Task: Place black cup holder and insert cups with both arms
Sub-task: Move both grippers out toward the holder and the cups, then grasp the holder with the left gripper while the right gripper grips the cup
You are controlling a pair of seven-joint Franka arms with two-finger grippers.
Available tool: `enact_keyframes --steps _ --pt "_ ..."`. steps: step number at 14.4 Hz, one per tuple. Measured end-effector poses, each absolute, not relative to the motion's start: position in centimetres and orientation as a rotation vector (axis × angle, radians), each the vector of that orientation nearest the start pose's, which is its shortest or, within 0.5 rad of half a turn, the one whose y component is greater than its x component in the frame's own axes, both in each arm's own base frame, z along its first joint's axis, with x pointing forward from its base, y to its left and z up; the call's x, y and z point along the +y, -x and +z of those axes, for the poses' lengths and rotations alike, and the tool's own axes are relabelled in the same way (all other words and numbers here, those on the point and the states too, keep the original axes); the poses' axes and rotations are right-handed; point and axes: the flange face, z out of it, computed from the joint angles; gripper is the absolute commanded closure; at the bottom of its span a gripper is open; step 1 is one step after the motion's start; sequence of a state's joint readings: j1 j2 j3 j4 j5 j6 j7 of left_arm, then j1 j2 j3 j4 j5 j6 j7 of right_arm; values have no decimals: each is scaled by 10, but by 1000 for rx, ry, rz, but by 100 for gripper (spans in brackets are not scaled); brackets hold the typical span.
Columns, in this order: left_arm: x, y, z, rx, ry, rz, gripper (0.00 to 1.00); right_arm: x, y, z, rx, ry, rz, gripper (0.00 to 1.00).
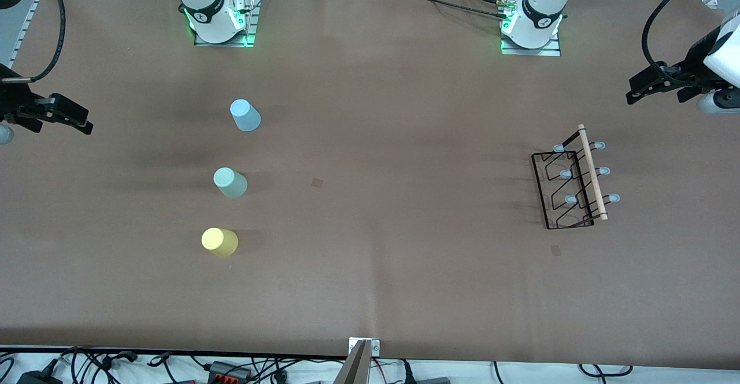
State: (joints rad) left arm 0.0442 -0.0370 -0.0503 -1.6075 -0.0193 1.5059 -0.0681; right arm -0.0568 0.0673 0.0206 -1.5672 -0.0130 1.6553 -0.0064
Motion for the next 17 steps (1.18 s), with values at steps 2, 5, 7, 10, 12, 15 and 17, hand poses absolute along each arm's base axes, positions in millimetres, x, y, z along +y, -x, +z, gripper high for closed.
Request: enact_keyframes --steps 2,5,7,10,12,15,17 --pt "-6 -536 622 -97 3153 103 0 -27 -582 595 56 3153 -32 0" --pt "-5 -536 622 -100 3153 103 0 -27 -581 594 54 3153 -21 0" --pt "-5 -535 622 -99 3153 106 0 -24 -580 585 44 3152 28 0" --pt "-5 -535 603 -100 3146 214 0 -16 -584 559 20 3148 118 0" --pt "-2 -543 572 -107 3137 313 0 -5 -589 532 -10 3143 189 0" --pt "9 -567 511 -140 3136 354 0 15 -604 471 -62 3144 147 0" --pt "16 -576 466 -159 3139 296 0 22 -605 418 -80 3144 68 0"
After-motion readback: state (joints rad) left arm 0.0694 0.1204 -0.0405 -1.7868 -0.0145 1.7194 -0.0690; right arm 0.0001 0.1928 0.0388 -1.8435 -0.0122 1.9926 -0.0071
